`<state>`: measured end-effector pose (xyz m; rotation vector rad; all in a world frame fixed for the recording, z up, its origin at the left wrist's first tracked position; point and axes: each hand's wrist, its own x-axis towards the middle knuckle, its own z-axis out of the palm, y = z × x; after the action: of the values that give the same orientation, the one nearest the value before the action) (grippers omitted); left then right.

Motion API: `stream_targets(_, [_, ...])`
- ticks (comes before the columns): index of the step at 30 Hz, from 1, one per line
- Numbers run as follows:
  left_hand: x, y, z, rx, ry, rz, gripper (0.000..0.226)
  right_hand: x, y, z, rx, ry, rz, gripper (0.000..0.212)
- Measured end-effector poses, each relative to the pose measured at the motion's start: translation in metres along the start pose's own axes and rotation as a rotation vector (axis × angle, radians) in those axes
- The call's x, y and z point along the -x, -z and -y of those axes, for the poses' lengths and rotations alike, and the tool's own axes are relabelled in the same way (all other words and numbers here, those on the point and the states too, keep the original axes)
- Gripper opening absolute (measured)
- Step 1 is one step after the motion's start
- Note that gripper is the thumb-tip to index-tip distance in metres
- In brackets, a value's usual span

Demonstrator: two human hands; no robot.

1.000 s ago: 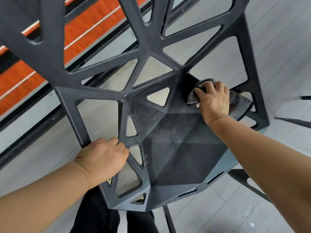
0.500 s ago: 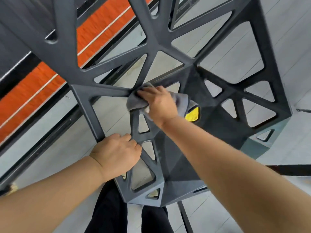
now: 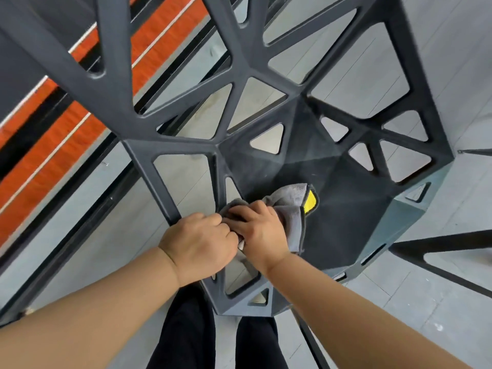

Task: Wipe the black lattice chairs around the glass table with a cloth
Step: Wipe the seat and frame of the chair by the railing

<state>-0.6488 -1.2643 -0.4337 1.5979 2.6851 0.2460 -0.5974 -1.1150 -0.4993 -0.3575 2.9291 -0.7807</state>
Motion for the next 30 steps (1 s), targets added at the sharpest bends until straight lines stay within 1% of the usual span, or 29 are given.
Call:
stream_targets(3, [0.001, -0.001, 0.001, -0.005, -0.016, -0.013, 0.026, -0.007, 0.008, -0.011, 0.163, 0.084, 0.078, 0.027])
stream_targets(5, [0.002, 0.0, 0.0, 0.007, -0.028, 0.013, 0.026, -0.004, 0.02, -0.027, 0.292, 0.12, 0.117, 0.025])
stream_targets(7, [0.001, 0.002, -0.001, 0.023, -0.032, 0.046, 0.029, -0.004, 0.032, -0.043, 0.375, 0.058, 0.145, 0.024])
stream_targets(9, [0.0, 0.006, -0.001, 0.066, -0.022, -0.008, 0.029, -0.005, 0.035, -0.039, 0.378, -0.111, 0.17, 0.022])
stream_targets(10, [0.001, 0.01, -0.001, 0.096, 0.009, -0.073, 0.028, -0.006, 0.033, -0.03, 0.355, -0.217, 0.171, 0.022])
stream_targets(12, [0.007, 0.021, 0.001, 0.128, 0.145, -0.189, 0.023, -0.01, 0.029, -0.01, 0.279, -0.405, 0.148, 0.023])
stream_targets(13, [0.013, 0.027, 0.002, 0.129, 0.256, -0.234, 0.016, -0.01, 0.026, 0.0, 0.223, -0.47, 0.163, 0.025])
stream_targets(14, [0.022, 0.032, 0.004, 0.127, 0.407, -0.279, 0.013, -0.01, 0.022, 0.008, 0.148, -0.519, 0.194, 0.03])
stream_targets(15, [0.03, 0.036, 0.006, 0.138, 0.583, -0.322, 0.026, -0.008, 0.019, 0.016, 0.072, -0.555, 0.209, 0.034])
stream_targets(17, [0.043, 0.04, 0.012, 0.221, 0.876, -0.359, 0.052, -0.004, 0.014, 0.034, -0.083, -0.589, 0.168, 0.038])
stream_targets(18, [0.044, 0.041, 0.015, 0.284, 0.978, -0.341, 0.061, -0.001, 0.011, 0.043, -0.142, -0.586, 0.129, 0.038])
stream_targets(20, [0.034, 0.041, 0.02, 0.462, 1.121, -0.262, 0.071, 0.005, 0.008, 0.057, -0.215, -0.566, 0.119, 0.04])
stream_targets(22, [0.015, 0.04, 0.024, 0.606, 1.204, -0.241, 0.073, 0.014, 0.011, 0.069, -0.312, -0.602, 0.149, 0.043])
stream_targets(25, [-0.006, 0.033, 0.024, 0.666, 1.274, -0.375, 0.069, 0.031, 0.019, 0.095, -0.548, -0.657, 0.15, 0.039])
stream_targets(26, [-0.008, 0.031, 0.022, 0.662, 1.268, -0.423, 0.067, 0.034, 0.022, 0.104, -0.596, -0.671, 0.101, 0.04])
stream_targets(28, [-0.007, 0.027, 0.021, 0.659, 1.227, -0.482, 0.064, 0.033, 0.023, 0.114, -0.63, -0.734, -0.088, 0.043])
stream_targets(29, [-0.007, 0.025, 0.022, 0.662, 1.209, -0.502, 0.062, 0.026, 0.021, 0.113, -0.599, -0.772, -0.173, 0.046])
stream_targets(30, [-0.006, 0.023, 0.023, 0.667, 1.196, -0.518, 0.061, 0.016, 0.016, 0.11, -0.548, -0.81, -0.211, 0.049])
